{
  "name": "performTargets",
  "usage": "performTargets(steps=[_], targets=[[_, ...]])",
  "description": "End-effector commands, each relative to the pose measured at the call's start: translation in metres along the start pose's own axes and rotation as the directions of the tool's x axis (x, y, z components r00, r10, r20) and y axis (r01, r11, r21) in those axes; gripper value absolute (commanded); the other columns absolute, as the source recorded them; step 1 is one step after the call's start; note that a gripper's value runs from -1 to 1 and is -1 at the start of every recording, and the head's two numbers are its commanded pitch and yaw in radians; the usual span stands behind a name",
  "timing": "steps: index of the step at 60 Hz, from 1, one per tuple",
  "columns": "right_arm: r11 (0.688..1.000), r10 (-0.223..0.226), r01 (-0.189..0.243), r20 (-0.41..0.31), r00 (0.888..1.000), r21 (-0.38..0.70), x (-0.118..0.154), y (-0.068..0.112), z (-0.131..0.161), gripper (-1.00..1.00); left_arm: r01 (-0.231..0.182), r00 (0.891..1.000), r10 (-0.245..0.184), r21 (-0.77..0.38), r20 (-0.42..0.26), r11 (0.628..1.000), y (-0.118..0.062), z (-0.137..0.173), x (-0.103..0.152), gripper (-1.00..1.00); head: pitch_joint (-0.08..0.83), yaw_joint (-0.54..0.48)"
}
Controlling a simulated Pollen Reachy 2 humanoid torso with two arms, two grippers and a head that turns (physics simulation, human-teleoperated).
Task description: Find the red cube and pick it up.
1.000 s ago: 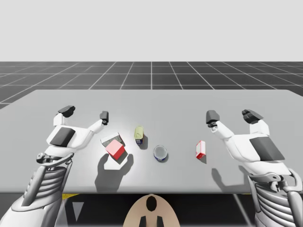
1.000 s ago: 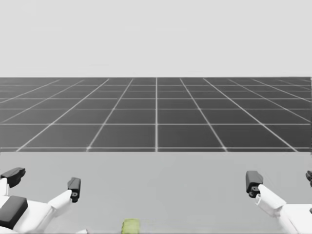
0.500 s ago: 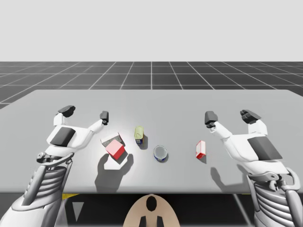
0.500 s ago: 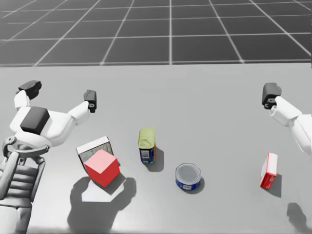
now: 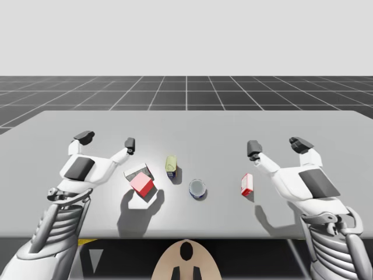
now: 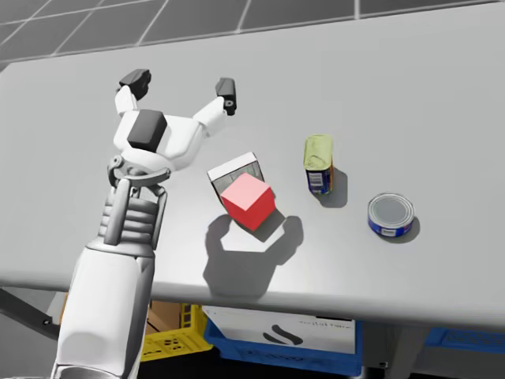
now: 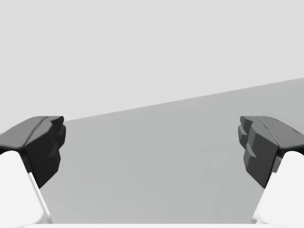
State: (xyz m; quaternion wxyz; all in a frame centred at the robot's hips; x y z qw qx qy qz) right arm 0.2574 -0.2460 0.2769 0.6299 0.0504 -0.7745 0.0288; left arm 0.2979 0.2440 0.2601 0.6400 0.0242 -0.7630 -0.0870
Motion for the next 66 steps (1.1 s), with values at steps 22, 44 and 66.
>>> performTargets(steps=[22, 44, 66], targets=[[1.0, -0.009, 0.009, -0.014, 1.0, 0.009, -0.001, 0.0, 0.001, -1.0, -0.069, 0.976, 0.04, -0.13, -0.214, 0.989, 0.002, 0.023, 0.012, -1.0, 0.701, 0.31], [1.0, -0.013, 0.013, -0.018, 1.0, 0.01, -0.001, 0.0, 0.001, -1.0, -0.162, 0.91, 0.024, -0.303, -0.413, 0.939, 0.021, 0.076, 0.001, -1.0, 0.701, 0.32], [1.0, -0.016, 0.017, -0.018, 1.0, 0.01, -0.001, 0.0, 0.001, -1.0, -0.222, 0.834, -0.004, -0.342, -0.551, 0.913, 0.008, 0.097, -0.048, -1.0, 0.704, 0.32]])
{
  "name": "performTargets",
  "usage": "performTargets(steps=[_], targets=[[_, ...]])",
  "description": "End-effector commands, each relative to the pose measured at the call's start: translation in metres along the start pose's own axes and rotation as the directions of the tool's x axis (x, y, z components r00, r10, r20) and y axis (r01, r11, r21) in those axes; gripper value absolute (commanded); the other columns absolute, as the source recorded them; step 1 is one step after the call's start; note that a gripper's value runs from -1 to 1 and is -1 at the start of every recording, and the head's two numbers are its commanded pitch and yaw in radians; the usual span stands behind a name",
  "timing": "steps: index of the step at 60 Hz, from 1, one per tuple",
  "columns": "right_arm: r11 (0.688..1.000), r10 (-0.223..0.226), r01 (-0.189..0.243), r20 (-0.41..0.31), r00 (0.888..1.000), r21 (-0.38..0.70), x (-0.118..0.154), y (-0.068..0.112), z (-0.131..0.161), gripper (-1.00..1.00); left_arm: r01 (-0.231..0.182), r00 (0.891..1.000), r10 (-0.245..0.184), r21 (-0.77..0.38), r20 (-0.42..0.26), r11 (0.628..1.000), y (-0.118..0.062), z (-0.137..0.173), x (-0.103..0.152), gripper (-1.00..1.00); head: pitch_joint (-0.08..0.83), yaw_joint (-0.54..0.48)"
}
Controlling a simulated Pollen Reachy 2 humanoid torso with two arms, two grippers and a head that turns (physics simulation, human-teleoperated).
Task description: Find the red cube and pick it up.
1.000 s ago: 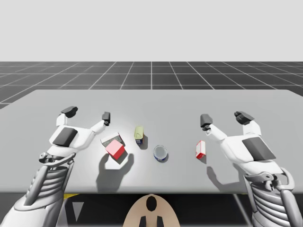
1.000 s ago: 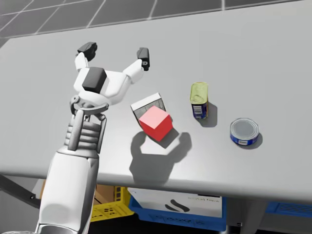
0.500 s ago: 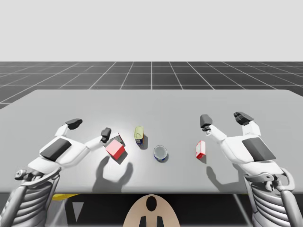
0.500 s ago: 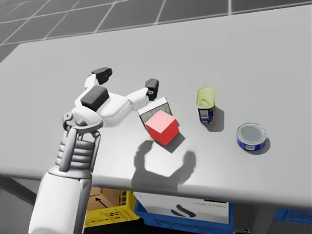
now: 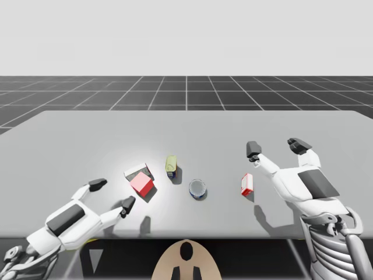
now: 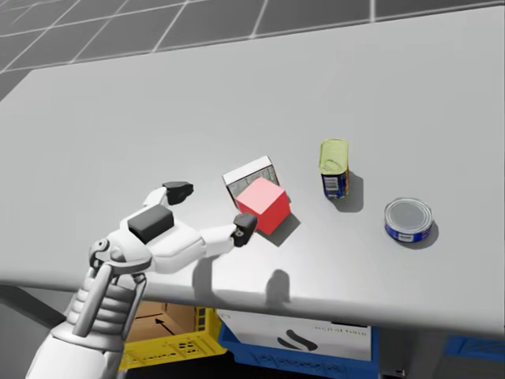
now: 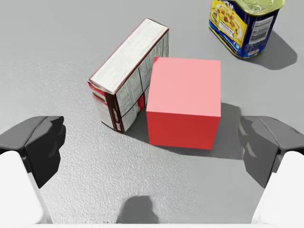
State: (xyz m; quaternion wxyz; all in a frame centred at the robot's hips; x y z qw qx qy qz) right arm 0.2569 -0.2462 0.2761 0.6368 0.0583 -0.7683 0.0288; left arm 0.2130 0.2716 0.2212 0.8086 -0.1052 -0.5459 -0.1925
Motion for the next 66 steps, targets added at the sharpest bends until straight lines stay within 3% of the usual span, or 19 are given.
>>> performTargets(steps=[1, 7, 29, 62, 63, 65, 66], targets=[[1.0, -0.003, 0.003, 0.0, 1.0, 0.0, 0.0, 0.0, 0.0, -1.0, -0.044, 0.998, 0.042, -0.039, -0.057, 0.998, -0.004, -0.01, -0.022, -1.0, 0.704, 0.32], [1.0, -0.004, 0.004, 0.0, 1.0, 0.002, 0.0, 0.0, 0.0, -1.0, -0.075, 0.995, 0.072, -0.044, -0.068, 0.996, -0.006, -0.023, -0.031, -1.0, 0.705, 0.31], [1.0, -0.005, 0.005, 0.002, 1.0, 0.007, 0.001, -0.001, 0.001, -1.0, -0.117, 0.989, 0.113, -0.041, -0.095, 0.992, -0.007, -0.069, -0.034, -1.0, 0.71, 0.31], [1.0, -0.006, 0.006, 0.007, 1.0, 0.008, 0.002, -0.002, 0.002, -1.0, -0.121, 0.988, 0.117, -0.033, -0.104, 0.992, -0.018, -0.097, -0.023, -1.0, 0.713, 0.29], [1.0, -0.006, 0.006, 0.006, 1.0, 0.009, 0.002, -0.002, 0.002, -1.0, -0.115, 0.989, 0.11, -0.036, -0.103, 0.993, -0.019, -0.096, -0.024, -0.97, 0.711, 0.29], [1.0, -0.006, 0.006, 0.007, 1.0, 0.009, 0.002, -0.002, 0.002, -1.0, -0.112, 0.989, 0.108, -0.034, -0.102, 0.993, -0.02, -0.096, -0.024, -0.68, 0.71, 0.29], [1.0, -0.007, 0.007, 0.007, 1.0, 0.009, 0.002, -0.002, 0.002, -1.0, -0.109, 0.99, 0.106, -0.03, -0.096, 0.994, -0.02, -0.094, -0.025, 0.2, 0.71, 0.29]])
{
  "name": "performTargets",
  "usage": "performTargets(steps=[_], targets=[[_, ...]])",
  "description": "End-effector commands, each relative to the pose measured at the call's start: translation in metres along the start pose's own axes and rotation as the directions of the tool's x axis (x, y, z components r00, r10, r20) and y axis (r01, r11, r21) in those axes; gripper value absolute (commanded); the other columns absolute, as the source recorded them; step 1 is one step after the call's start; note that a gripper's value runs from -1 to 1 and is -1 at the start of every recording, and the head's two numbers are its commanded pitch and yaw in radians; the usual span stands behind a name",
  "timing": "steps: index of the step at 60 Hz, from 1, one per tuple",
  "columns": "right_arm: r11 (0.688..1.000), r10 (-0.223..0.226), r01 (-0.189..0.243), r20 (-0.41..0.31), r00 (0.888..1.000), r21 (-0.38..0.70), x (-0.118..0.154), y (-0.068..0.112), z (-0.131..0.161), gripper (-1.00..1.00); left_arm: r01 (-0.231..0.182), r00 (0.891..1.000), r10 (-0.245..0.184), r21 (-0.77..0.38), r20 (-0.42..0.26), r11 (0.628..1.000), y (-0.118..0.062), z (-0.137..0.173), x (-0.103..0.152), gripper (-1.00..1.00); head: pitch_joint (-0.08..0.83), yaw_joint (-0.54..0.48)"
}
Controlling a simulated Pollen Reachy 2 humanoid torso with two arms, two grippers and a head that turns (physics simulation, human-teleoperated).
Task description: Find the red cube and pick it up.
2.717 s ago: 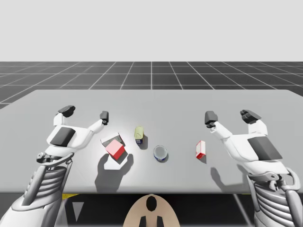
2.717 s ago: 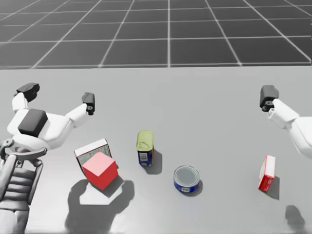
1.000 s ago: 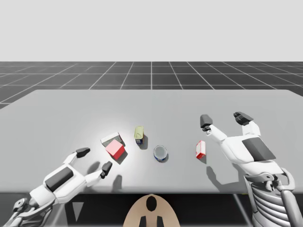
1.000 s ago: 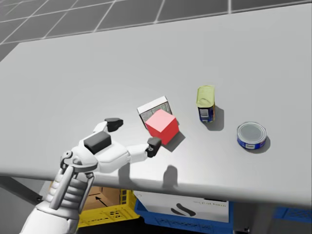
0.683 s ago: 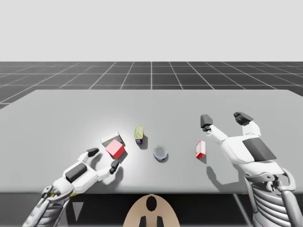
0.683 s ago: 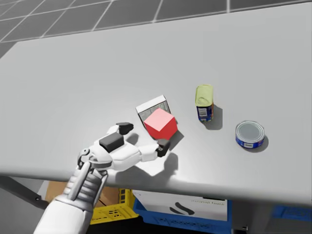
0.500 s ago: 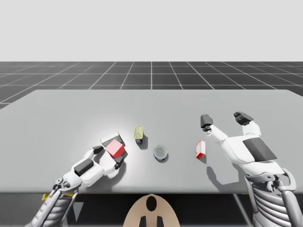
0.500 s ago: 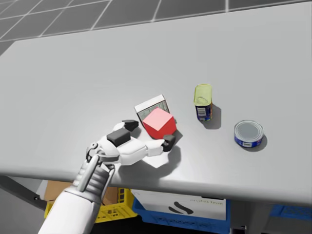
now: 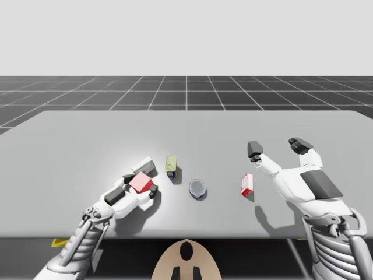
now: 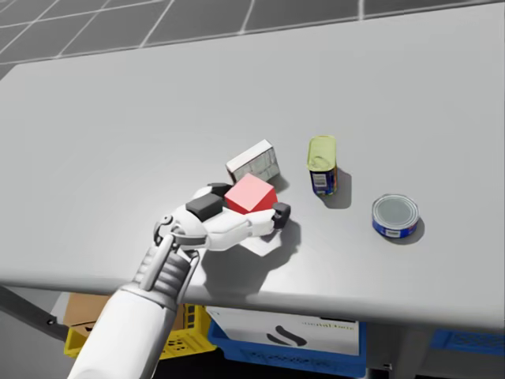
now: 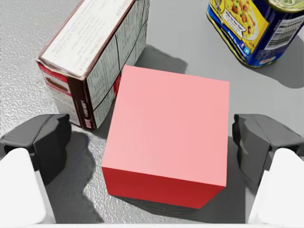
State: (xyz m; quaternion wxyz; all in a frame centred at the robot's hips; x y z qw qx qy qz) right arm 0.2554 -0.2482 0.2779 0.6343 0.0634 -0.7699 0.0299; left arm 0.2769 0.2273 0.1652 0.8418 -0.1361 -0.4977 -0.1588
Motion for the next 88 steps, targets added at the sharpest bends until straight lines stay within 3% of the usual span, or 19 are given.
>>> performTargets(steps=[1, 8, 18, 37, 44, 55, 65, 68, 71, 80, 88], targets=[[1.0, 0.0, 0.0, 0.001, 1.0, 0.0, 0.0, 0.0, 0.0, -1.0, 0.012, 1.0, -0.012, -0.013, 0.001, 1.0, -0.006, -0.002, -0.004, 0.95, 0.708, 0.29], [1.0, -0.001, 0.001, 0.001, 1.0, -0.001, 0.0, 0.0, 0.0, -1.0, 0.033, 0.999, -0.033, -0.006, -0.003, 0.999, -0.008, 0.001, -0.007, 1.0, 0.701, 0.29], [1.0, -0.001, 0.001, 0.002, 1.0, -0.002, 0.0, 0.0, 0.0, -1.0, 0.026, 1.0, -0.026, -0.004, -0.016, 1.0, -0.008, 0.001, -0.009, 1.0, 0.665, 0.3], [1.0, 0.001, -0.001, 0.004, 1.0, -0.005, 0.0, -0.001, 0.0, -1.0, 0.039, 0.999, -0.039, -0.005, -0.027, 0.999, -0.011, 0.004, -0.01, 1.0, 0.383, 0.31], [1.0, 0.0, 0.0, 0.006, 1.0, -0.008, 0.001, -0.002, 0.0, -1.0, 0.046, 0.999, -0.046, 0.002, -0.018, 0.999, -0.013, 0.009, -0.008, 1.0, 0.333, 0.31], [1.0, -0.006, 0.006, 0.008, 1.0, -0.008, 0.001, -0.005, 0.0, -1.0, 0.076, 0.997, -0.076, 0.014, 0.015, 0.997, -0.016, 0.026, 0.01, 1.0, 0.302, 0.32], [1.0, -0.014, 0.014, 0.011, 1.0, -0.003, 0.002, -0.006, 0.0, -1.0, 0.102, 0.988, -0.106, 0.043, 0.109, 0.994, -0.017, 0.055, 0.047, 1.0, 0.298, 0.32], [1.0, 0.006, -0.006, 0.021, 1.0, 0.002, 0.002, -0.007, 0.0, -1.0, 0.108, 0.982, -0.116, 0.056, 0.152, 0.993, -0.019, 0.066, 0.062, 1.0, 0.297, 0.32], [0.999, -0.016, 0.015, 0.024, 1.0, 0.03, 0.003, -0.009, 0.002, -1.0, 0.114, 0.974, -0.125, 0.07, 0.19, 0.991, -0.02, 0.075, 0.074, 1.0, 0.294, 0.32], [0.999, -0.021, 0.019, 0.044, 0.999, 0.049, 0.004, -0.015, 0.003, -1.0, 0.13, 0.943, -0.158, 0.114, 0.292, 0.985, -0.022, 0.1, 0.109, 1.0, 0.288, 0.32], [0.998, -0.003, 0.0, 0.044, 0.999, 0.07, 0.002, -0.016, 0.004, -1.0, 0.158, 0.89, -0.215, 0.172, 0.401, 0.972, -0.025, 0.125, 0.148, 1.0, 0.278, 0.31]])
